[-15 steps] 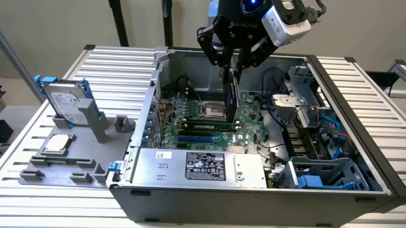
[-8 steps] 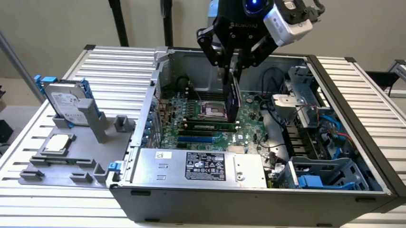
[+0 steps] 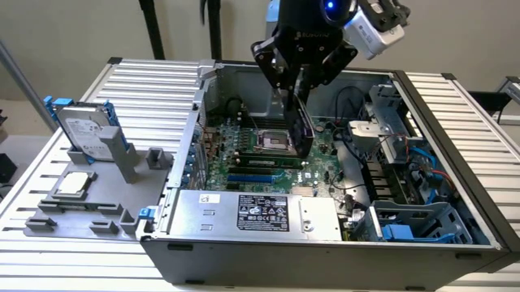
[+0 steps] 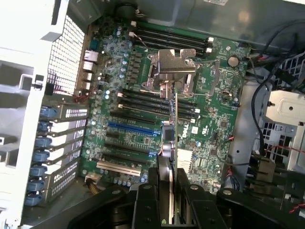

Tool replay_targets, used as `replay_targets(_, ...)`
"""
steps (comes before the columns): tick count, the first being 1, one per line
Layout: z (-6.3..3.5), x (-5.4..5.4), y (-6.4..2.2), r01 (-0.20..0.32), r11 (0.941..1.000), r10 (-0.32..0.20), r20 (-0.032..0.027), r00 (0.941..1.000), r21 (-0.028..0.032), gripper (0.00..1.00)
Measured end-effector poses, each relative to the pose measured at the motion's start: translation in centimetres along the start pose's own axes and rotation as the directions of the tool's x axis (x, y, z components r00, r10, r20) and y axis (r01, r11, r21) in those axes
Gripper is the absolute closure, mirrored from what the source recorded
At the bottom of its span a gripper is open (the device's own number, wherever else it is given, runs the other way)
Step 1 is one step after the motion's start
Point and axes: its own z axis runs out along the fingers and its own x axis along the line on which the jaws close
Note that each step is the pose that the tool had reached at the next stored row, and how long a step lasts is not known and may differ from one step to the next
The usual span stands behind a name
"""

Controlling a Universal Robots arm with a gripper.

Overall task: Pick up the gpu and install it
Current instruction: 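Insert the gpu into the slot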

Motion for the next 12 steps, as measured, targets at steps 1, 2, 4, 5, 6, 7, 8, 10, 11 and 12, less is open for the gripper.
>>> replay_targets(1, 0.04, 0.0, 0.0, 0.018, 0.9998, -0.018, -0.0006, 0.9998, -0.0001, 0.73)
replay_targets(2, 0.07, 0.0, 0.0, 0.036, 0.9994, -0.036, -0.0012, 0.9994, -0.0001, 0.73)
replay_targets(4, 0.14, 0.0, -0.01, 0.072, 0.9974, -0.072, -0.0024, 0.9974, -0.0004, 0.73)
replay_targets(5, 0.18, 0.0, -0.01, 0.09, 0.996, -0.09, -0.003, 0.996, -0.0006, 0.73)
replay_targets(6, 0.21, 0.0, -0.01, 0.108, 0.9942, -0.108, -0.0035, 0.9942, -0.0007, 0.73)
replay_targets(7, 0.25, 0.0, -0.01, 0.127, 0.992, -0.127, -0.0041, 0.992, -0.0008, 0.73)
replay_targets(8, 0.28, 0.0, -0.01, 0.145, 0.9894, -0.145, -0.0047, 0.9894, -0.001, 0.73)
replay_targets(10, 0.36, 0.0, -0.01, 0.18, 0.9837, -0.18, -0.0058, 0.9837, -0.0014, 0.73)
replay_targets(11, 0.4, 0.0, -0.01, 0.198, 0.9803, -0.198, -0.0063, 0.9803, -0.0016, 0.73)
replay_targets(12, 0.44, 0.0, -0.02, 0.217, 0.9763, -0.217, -0.007, 0.9762, -0.0019, 0.73)
